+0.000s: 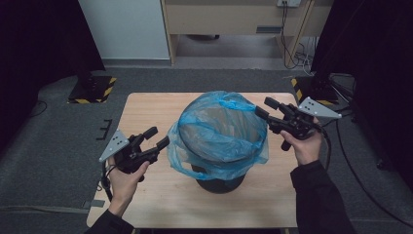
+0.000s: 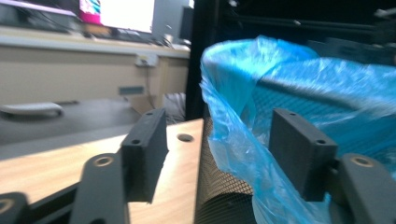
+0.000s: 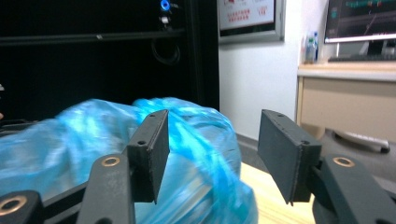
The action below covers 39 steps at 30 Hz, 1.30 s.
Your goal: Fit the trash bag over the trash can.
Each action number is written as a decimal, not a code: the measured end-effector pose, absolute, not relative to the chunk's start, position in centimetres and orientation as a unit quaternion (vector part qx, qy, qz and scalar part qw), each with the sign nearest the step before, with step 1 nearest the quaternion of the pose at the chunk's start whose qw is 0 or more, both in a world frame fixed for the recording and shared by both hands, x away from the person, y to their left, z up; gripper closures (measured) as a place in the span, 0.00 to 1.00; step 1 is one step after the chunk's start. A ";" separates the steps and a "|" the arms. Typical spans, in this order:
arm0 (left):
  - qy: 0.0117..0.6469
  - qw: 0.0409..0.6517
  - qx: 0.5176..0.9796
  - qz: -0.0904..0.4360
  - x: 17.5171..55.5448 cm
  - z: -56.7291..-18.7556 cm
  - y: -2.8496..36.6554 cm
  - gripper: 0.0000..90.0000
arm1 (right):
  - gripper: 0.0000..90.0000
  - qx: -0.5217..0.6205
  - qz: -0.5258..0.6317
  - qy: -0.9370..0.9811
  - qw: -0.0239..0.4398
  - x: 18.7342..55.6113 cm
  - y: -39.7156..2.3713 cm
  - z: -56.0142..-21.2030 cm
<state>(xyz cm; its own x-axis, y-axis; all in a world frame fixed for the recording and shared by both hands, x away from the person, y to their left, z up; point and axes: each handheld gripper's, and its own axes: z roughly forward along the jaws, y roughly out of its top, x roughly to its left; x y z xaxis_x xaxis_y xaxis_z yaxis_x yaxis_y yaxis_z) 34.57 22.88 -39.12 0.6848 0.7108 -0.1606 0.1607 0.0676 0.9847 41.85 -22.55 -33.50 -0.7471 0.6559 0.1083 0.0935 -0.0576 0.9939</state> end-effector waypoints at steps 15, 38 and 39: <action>0.319 0.619 0.700 0.156 37.0 -41.3 19.5 0.98 | 1.00 0.333 0.635 0.665 0.211 46.8 -21.3 -35.0; 0.351 0.595 0.703 0.169 37.5 -40.9 19.9 1.00 | 1.00 0.376 0.533 0.739 0.169 48.8 -19.1 -40.4; 0.353 0.590 0.707 0.164 37.6 -41.3 19.8 1.00 | 1.00 0.380 0.525 0.744 0.164 48.9 -19.1 -40.7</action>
